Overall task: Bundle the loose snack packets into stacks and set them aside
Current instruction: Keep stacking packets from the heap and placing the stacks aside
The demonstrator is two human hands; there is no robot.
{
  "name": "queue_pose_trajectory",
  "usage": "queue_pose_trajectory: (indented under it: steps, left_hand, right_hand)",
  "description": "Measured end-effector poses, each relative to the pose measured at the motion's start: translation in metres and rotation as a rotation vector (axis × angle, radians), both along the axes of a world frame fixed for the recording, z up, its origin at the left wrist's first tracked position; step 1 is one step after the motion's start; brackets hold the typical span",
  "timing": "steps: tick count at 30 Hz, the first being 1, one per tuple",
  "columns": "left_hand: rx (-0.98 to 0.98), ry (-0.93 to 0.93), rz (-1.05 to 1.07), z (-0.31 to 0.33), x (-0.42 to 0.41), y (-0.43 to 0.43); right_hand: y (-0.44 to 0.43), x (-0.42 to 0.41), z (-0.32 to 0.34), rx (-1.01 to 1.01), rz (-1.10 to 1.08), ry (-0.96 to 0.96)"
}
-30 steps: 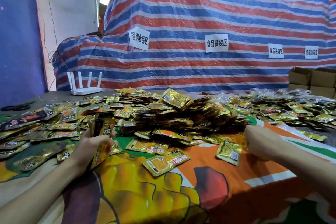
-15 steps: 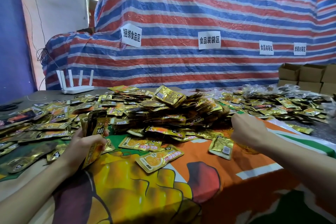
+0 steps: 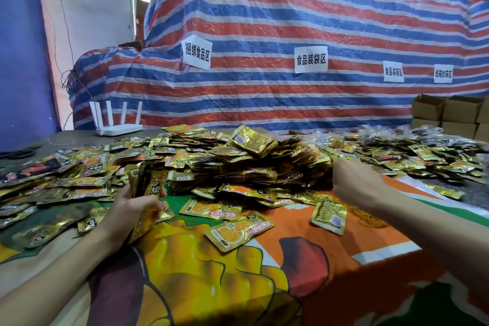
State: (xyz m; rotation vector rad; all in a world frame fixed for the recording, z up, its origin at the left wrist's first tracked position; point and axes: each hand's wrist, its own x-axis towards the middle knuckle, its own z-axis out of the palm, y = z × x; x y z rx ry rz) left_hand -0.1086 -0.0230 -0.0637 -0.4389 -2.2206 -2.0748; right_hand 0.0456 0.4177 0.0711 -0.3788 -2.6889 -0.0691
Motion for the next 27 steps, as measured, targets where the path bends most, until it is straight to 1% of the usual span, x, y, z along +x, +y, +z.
queue_pose_trajectory:
  steps: [3, 5, 8, 11, 13, 16, 19, 22, 24, 26, 27]
  left_hand:
    - [0.039, -0.011, -0.001, 0.018, 0.030, 0.013]
    - [0.059, -0.010, -0.002, 0.032, 0.052, 0.022]
    - [0.146, -0.016, -0.015, 0.052, 0.080, 0.033]
    - [0.270, -0.127, -0.106, 0.065, 0.096, 0.039]
    - [0.361, -0.220, -0.177, 0.069, 0.098, 0.042]
    - [0.466, -0.311, -0.219, 0.071, 0.096, 0.042]
    - [0.507, -0.354, -0.224, 0.072, 0.095, 0.038]
    - [0.461, -0.394, -0.191, 0.074, 0.097, 0.035]
    - [0.425, -0.405, -0.135, 0.074, 0.096, 0.033]
    - [0.378, -0.382, -0.058, 0.073, 0.093, 0.030]
    - [0.350, -0.367, -0.021, 0.073, 0.091, 0.028]
  right_hand:
    - [-0.004, -0.008, -0.001, -0.155, 0.121, -0.045]
    - [-0.015, -0.012, -0.001, -0.298, 0.224, -0.058]
    - [-0.042, -0.016, -0.004, -0.577, 0.406, -0.008]
    - [-0.083, -0.022, -0.010, -0.918, 0.564, 0.016]
    - [-0.116, -0.029, -0.015, -1.037, 0.644, -0.008]
    - [-0.165, -0.045, -0.023, -1.097, 0.755, -0.054]
    - [-0.205, -0.062, -0.028, -1.098, 0.810, -0.028]
    - [-0.233, -0.076, -0.033, -1.050, 0.845, 0.020]
    - [-0.244, -0.082, -0.039, -1.077, 0.874, 0.048]
    - [-0.248, -0.087, -0.048, -1.069, 0.895, 0.087]
    - [-0.249, -0.088, -0.053, -1.023, 0.896, 0.100]
